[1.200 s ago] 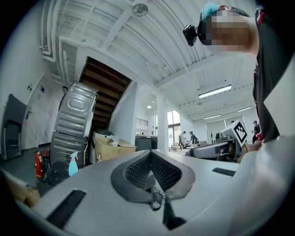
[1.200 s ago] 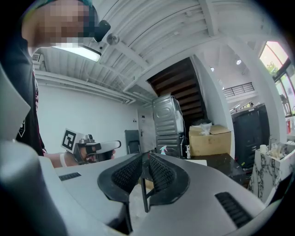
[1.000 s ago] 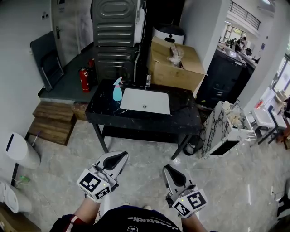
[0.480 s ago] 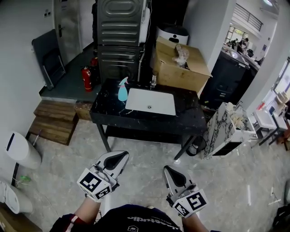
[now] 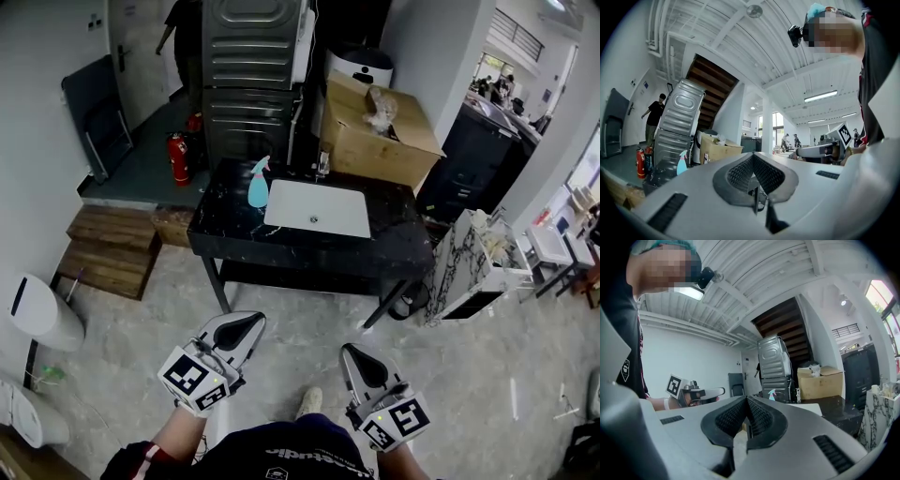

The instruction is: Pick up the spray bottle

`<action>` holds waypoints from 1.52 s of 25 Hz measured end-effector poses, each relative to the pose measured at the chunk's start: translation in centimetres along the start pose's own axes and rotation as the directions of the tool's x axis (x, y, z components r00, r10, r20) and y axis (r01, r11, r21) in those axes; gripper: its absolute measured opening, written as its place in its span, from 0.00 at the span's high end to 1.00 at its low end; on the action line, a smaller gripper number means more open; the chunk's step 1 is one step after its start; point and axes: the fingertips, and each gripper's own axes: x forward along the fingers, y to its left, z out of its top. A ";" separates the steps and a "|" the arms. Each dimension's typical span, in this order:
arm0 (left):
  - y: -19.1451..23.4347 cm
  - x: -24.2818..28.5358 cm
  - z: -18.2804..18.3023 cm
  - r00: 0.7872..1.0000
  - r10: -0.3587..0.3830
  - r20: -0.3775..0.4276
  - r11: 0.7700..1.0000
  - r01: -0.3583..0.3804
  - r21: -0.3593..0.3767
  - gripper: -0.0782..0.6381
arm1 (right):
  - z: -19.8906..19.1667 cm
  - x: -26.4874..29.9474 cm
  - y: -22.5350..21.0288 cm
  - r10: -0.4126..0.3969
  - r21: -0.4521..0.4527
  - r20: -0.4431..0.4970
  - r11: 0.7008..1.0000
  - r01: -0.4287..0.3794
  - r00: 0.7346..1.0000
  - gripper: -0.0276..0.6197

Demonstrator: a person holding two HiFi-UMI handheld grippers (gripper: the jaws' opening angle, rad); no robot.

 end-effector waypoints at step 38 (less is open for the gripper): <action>22.6 31.6 -1.3 0.983 0.177 -0.052 0.978 -0.170 0.118 0.87 | 3.4 25.4 -29.9 0.200 0.059 0.047 0.977 -0.203 0.979 0.90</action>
